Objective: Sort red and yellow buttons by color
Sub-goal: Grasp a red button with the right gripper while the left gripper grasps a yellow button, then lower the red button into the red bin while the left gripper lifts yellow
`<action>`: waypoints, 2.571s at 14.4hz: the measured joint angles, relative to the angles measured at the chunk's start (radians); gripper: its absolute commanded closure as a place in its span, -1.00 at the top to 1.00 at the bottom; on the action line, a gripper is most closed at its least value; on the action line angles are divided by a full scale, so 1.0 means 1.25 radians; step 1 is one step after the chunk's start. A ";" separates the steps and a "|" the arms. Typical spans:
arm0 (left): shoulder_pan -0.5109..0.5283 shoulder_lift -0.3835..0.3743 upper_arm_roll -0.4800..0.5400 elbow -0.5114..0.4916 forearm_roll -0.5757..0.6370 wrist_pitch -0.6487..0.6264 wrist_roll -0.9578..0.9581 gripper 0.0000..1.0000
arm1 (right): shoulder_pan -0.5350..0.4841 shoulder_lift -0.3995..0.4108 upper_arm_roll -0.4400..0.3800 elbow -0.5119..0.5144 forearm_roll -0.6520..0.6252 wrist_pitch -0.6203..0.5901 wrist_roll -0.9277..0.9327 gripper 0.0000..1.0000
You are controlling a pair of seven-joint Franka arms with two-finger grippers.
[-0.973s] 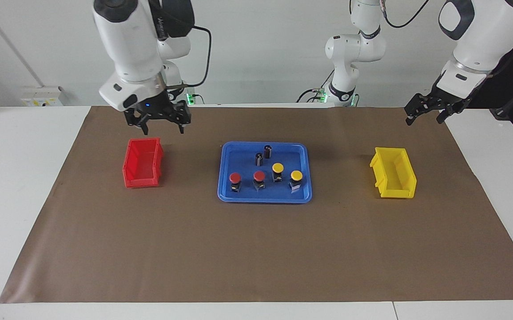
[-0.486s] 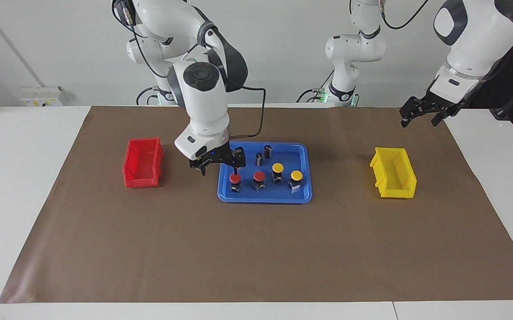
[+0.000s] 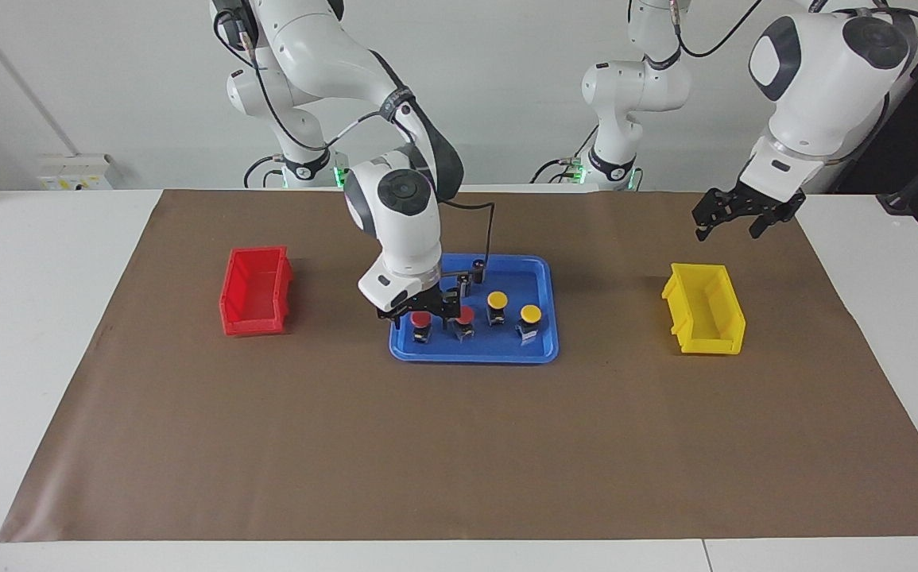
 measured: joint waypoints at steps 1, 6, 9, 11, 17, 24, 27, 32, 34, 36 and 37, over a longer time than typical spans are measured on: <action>-0.013 0.000 -0.001 -0.006 0.000 0.010 -0.023 1.00 | 0.001 0.000 0.000 -0.011 0.000 0.011 0.000 0.76; -0.073 0.002 -0.004 -0.048 0.000 0.087 -0.145 1.00 | 0.004 -0.003 0.000 -0.030 0.001 0.016 0.000 0.61; -0.092 0.009 -0.004 -0.065 0.000 0.113 -0.184 1.00 | 0.004 -0.006 0.000 -0.038 0.026 0.016 0.000 0.38; -0.112 0.019 -0.004 -0.065 0.000 0.132 -0.215 1.00 | 0.004 -0.006 0.000 -0.039 0.031 0.016 0.000 0.26; -0.228 0.099 -0.008 -0.066 0.000 0.236 -0.374 1.00 | 0.005 -0.008 0.000 -0.051 0.032 0.016 -0.006 -0.65; -0.304 0.206 -0.008 -0.066 0.000 0.362 -0.494 0.85 | -0.043 -0.079 -0.005 0.011 0.036 -0.095 -0.076 -0.66; -0.319 0.236 -0.008 -0.066 0.000 0.385 -0.526 0.79 | -0.148 -0.176 -0.007 0.001 0.046 -0.212 -0.228 -0.66; -0.351 0.260 -0.009 -0.066 0.000 0.397 -0.566 0.72 | -0.351 -0.313 -0.011 -0.173 0.088 -0.241 -0.553 -0.65; -0.356 0.271 -0.009 -0.066 0.000 0.400 -0.571 0.64 | -0.401 -0.342 -0.012 -0.236 0.089 -0.223 -0.650 -0.65; -0.360 0.279 -0.009 -0.066 0.000 0.403 -0.580 0.40 | -0.430 -0.362 -0.012 -0.294 0.090 -0.182 -0.722 -0.65; -0.362 0.280 -0.009 -0.066 0.000 0.404 -0.585 0.20 | -0.436 -0.370 -0.012 -0.320 0.090 -0.158 -0.744 -0.65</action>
